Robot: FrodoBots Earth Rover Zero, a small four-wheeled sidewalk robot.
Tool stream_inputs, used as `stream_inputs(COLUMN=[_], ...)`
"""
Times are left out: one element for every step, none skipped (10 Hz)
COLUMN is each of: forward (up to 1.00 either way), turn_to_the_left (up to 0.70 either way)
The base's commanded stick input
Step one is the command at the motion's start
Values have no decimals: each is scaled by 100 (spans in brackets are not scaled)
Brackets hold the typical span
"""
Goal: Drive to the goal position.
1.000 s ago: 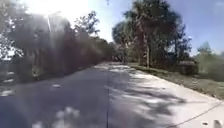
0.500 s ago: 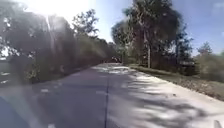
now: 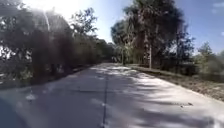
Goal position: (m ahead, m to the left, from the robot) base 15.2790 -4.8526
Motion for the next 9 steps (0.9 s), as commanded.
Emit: stream_inputs(forward=[70,70,70,70,70,70,70,70,70], turn_to_the_left=[0,0,0,0,0,0,0,0,0])
